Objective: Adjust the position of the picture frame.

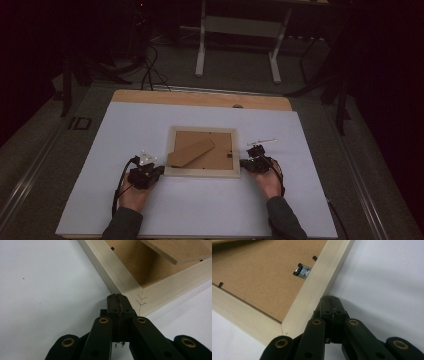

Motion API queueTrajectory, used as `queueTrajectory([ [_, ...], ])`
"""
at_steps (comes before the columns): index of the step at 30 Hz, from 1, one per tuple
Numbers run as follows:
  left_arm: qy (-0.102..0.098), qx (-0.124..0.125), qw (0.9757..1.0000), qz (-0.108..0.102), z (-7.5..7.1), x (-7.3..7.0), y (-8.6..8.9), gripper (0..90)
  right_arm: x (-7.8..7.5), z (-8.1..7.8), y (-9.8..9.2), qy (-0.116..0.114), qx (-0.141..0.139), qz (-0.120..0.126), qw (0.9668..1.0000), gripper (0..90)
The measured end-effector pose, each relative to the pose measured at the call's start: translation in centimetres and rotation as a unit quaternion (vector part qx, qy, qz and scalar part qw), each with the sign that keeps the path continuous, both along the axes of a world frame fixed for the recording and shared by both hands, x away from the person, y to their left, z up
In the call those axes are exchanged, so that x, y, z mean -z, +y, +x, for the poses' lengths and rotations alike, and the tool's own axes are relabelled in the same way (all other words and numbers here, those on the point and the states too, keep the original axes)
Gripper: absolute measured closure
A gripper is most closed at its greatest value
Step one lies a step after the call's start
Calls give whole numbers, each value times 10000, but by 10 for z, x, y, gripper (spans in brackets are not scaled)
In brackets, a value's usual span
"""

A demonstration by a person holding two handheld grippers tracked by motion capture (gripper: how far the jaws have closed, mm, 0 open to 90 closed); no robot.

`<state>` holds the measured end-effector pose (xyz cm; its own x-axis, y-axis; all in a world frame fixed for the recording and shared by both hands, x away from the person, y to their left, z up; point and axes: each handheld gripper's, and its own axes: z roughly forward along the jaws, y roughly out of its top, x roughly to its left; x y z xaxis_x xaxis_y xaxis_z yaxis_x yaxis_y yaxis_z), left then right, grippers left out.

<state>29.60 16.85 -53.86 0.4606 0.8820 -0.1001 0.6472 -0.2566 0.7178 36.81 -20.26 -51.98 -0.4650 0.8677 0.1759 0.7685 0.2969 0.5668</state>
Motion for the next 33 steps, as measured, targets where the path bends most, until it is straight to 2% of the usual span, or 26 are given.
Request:
queueTrajectory([
  [12,9,-118,9999,12,3,0,7,900,-1,2,11,-14,3,-78,10000,900],
  [23,34,-115,9999,10,2,-1,7,900,1,0,10,-104,-37,-24,9999,900],
  [26,6,-106,9999,110,0,-2,5,900,1,1,10,-122,-60,-47,9999,900],
  [32,30,-105,9999,57,1,-2,6,900,1,2,11,-139,-75,-86,9998,900],
  [33,32,-109,9999,63,1,-2,7,883,2,2,9,-199,-109,-40,9997,899],
])
